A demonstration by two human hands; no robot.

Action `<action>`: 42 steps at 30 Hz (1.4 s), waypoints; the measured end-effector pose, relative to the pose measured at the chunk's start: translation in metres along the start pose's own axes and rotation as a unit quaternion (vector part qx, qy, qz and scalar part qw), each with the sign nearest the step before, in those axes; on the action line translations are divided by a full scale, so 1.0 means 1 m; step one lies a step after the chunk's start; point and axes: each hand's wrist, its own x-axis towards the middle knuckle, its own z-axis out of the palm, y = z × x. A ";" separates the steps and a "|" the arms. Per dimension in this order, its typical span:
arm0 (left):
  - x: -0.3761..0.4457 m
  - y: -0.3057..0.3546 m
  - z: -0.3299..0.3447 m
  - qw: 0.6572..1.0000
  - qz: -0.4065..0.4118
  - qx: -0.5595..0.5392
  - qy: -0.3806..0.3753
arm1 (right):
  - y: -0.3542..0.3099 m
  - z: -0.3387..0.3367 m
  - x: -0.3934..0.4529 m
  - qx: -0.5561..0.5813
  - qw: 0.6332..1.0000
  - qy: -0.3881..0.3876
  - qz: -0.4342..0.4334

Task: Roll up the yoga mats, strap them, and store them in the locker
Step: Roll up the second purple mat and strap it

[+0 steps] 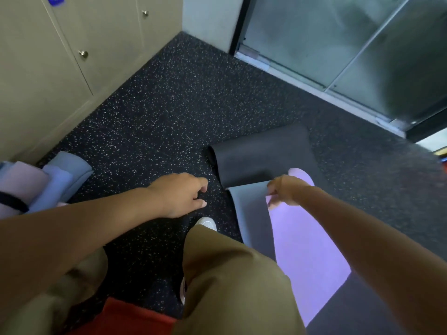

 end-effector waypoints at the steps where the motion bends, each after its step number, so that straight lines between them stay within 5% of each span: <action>1: -0.005 0.011 -0.007 1.000 0.009 -0.001 0.015 | 0.004 -0.012 -0.021 -0.003 1.000 0.019 0.001; 8: -0.050 0.083 -0.064 0.992 0.060 -0.009 0.106 | 0.018 -0.095 -0.141 0.063 0.983 0.170 -0.010; 16: -0.118 0.140 -0.122 0.976 0.084 -0.048 0.194 | -0.011 -0.149 -0.252 0.178 0.924 0.324 -0.103; 32: -0.183 0.133 -0.165 0.884 0.134 -0.242 0.377 | -0.092 -0.147 -0.362 0.476 0.771 0.339 -0.253; 42: -0.221 0.087 -0.181 0.829 0.109 -0.329 0.439 | -0.054 -0.085 -0.370 0.436 0.866 0.207 -0.129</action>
